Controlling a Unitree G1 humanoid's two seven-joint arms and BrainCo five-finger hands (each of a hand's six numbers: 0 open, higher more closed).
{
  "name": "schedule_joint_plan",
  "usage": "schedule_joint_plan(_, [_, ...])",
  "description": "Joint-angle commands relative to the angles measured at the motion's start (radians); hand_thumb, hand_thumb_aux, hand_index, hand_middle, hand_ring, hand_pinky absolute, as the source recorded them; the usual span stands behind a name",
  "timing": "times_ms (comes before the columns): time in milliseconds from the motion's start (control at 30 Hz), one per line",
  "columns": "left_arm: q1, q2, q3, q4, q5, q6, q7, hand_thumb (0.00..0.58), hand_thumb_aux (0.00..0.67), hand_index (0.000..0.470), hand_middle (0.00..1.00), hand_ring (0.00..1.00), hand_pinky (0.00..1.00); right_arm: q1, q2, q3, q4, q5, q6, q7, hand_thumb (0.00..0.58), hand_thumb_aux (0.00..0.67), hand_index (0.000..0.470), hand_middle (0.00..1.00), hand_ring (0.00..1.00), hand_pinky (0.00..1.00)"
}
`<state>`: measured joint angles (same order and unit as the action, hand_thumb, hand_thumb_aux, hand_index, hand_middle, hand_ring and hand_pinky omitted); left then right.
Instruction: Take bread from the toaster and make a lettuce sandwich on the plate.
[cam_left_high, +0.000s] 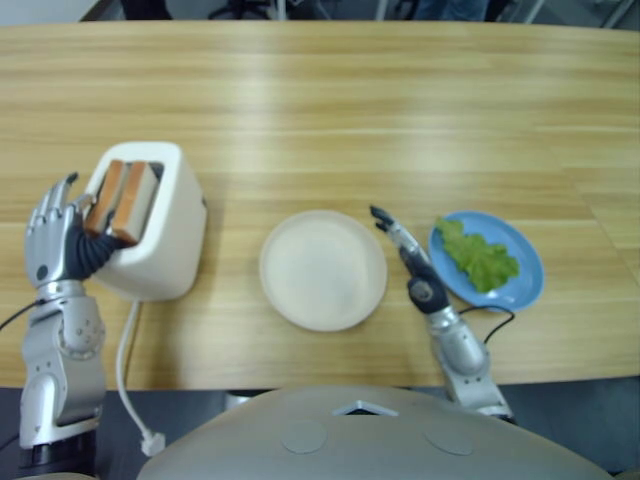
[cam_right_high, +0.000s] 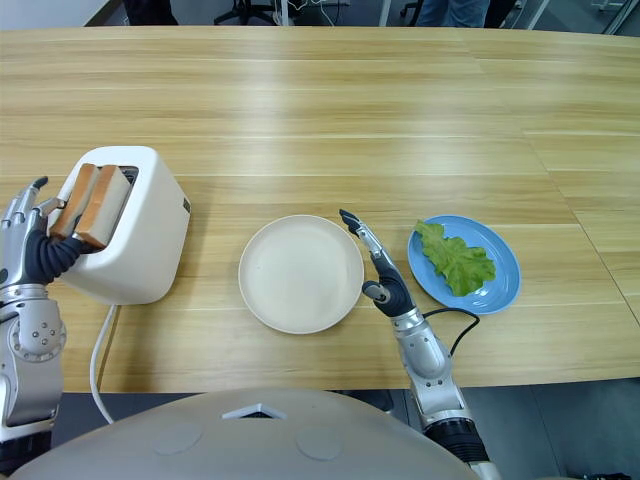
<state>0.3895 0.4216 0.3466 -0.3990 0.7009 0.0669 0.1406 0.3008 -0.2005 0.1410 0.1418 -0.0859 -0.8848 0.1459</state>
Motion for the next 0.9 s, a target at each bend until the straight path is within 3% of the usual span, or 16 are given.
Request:
schedule_joint_plan(33, [-0.019,-0.021,0.014,-0.033,-0.074,-0.061,0.023,0.580,0.670,0.460,1.00,1.00,1.00,0.002,-0.003,-0.014,-0.001,0.005,0.011,0.000,0.000,0.000,0.000,0.00,0.00,0.00])
schedule_joint_plan(533, [-0.055,-0.079,0.130,-0.073,-0.221,-0.183,0.088,0.580,0.670,0.460,1.00,1.00,1.00,-0.004,-0.005,-0.015,0.000,0.007,0.012,0.002,0.000,0.000,0.000,0.00,0.00,0.00])
schedule_joint_plan(900, [-0.097,-0.038,0.227,-0.097,-0.251,-0.228,0.085,0.580,0.670,0.460,1.00,1.00,1.00,-0.015,-0.007,-0.014,0.001,0.008,0.011,0.005,0.000,0.000,0.000,0.00,0.00,0.00])
